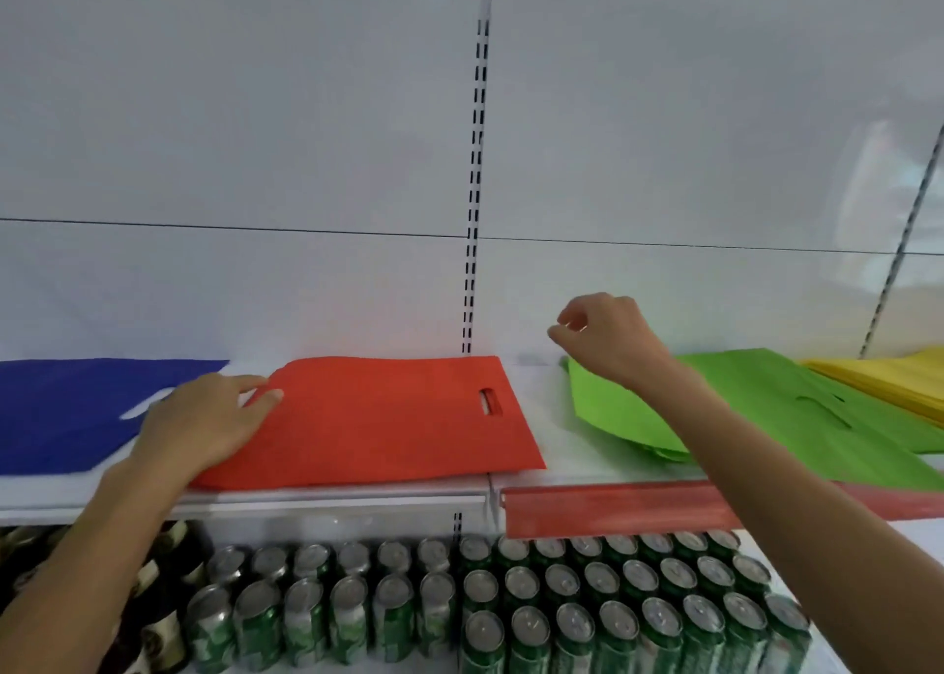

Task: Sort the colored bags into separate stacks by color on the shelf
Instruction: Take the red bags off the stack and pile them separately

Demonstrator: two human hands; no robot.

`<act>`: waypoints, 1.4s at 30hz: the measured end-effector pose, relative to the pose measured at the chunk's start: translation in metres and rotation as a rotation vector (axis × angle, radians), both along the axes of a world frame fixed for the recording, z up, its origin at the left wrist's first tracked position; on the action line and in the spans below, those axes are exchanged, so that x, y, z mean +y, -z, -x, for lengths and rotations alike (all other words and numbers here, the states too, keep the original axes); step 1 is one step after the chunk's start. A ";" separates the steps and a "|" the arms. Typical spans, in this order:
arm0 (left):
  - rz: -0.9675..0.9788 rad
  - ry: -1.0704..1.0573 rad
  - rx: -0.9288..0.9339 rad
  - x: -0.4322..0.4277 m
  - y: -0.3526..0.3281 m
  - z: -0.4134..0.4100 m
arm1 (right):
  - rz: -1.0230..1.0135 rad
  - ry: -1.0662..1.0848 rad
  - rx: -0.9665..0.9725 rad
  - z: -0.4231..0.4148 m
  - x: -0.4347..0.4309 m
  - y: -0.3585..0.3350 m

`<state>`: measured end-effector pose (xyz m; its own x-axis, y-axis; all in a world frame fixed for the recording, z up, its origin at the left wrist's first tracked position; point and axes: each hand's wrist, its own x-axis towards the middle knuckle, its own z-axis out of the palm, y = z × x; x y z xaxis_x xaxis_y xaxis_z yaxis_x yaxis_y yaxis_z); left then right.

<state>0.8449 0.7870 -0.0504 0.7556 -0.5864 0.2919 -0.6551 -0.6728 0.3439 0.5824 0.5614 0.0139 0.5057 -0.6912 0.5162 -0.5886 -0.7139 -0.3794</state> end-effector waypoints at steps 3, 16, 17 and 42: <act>0.035 0.045 -0.024 -0.016 0.006 0.037 | 0.041 0.009 -0.072 0.044 -0.020 -0.009; 0.163 0.336 -0.032 -0.260 -0.009 0.252 | 0.025 0.257 0.142 0.282 -0.216 0.015; 0.155 0.350 -0.028 -0.274 -0.008 0.269 | 0.018 0.268 0.145 0.297 -0.229 0.015; 0.026 0.380 -0.137 -0.445 -0.046 0.509 | -0.057 0.265 0.136 0.518 -0.405 0.026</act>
<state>0.3354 0.3418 -0.0043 0.4393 -0.8074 0.3939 -0.8965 -0.3660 0.2497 0.0646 0.1561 -0.0124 0.3658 -0.8341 0.4129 -0.7997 -0.5086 -0.3189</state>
